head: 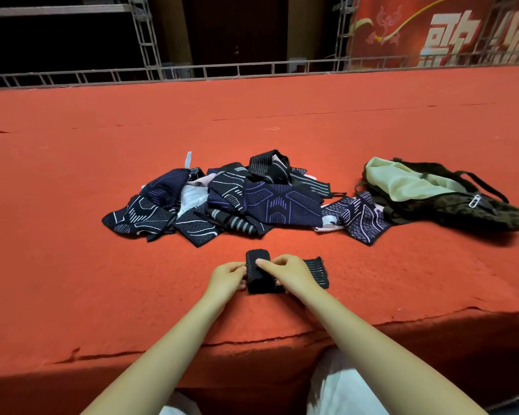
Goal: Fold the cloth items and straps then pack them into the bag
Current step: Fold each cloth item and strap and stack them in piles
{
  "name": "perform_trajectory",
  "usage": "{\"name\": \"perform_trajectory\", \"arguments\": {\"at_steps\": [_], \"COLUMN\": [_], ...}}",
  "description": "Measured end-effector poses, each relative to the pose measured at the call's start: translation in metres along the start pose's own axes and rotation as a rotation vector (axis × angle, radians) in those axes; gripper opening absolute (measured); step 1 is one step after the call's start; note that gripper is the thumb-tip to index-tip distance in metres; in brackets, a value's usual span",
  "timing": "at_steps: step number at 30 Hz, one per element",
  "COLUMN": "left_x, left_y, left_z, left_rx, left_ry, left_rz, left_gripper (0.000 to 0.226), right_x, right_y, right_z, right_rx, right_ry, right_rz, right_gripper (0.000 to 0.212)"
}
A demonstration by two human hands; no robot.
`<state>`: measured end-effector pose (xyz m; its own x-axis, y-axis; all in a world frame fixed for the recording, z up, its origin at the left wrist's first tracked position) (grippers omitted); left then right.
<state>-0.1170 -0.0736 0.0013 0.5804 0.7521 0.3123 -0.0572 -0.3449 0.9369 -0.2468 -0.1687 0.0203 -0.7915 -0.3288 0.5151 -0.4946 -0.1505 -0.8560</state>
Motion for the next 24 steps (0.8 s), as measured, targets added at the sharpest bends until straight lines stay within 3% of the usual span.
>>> {"name": "perform_trajectory", "arguments": {"at_steps": [2,6,13,16,19,21,24], "left_x": [0.000,0.001,-0.024,-0.040,-0.050,-0.055,-0.050], "left_y": [-0.003,-0.004,0.010,0.018,0.031,0.037,0.034], "left_z": [0.001,0.001,0.004,0.002,-0.006,-0.008,-0.006], "left_rx": [-0.005,0.011,-0.041,-0.082,-0.181,-0.228,-0.159], "left_ry": [0.001,0.018,-0.015,-0.021,-0.021,-0.015,0.022], "left_rz": [0.006,-0.013,0.167,0.247,0.386,0.408,0.311], "left_gripper": [0.025,0.020,0.052,0.059,0.049,0.038,0.035], "right_x": [-0.002,-0.003,0.032,0.054,0.065,0.062,0.054], "right_y": [-0.004,-0.002,0.012,0.022,0.033,0.037,0.034], "right_z": [0.003,0.007,0.009,0.015,0.020,0.020,0.016], "right_rx": [0.019,-0.062,-0.110,-0.114,-0.107,-0.110,-0.119], "right_ry": [0.009,-0.021,0.000,0.061,0.106,0.086,0.037], "right_rz": [-0.117,-0.056,0.037,-0.027,-0.118,-0.080,0.052], "right_gripper": [0.034,0.024,0.013,0.024,0.035,0.022,0.011]}}
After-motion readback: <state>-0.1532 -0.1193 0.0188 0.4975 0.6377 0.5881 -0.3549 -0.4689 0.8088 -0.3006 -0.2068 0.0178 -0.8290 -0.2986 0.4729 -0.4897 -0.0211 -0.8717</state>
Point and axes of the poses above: each hand's wrist, its own z-axis towards the middle knuckle, its own x-axis out of the back of the hand, y = z × x, the point moved 7 cm from there along z, towards the middle knuckle, and after that the axes turned 15 degrees about y, right-handed, at the moved point
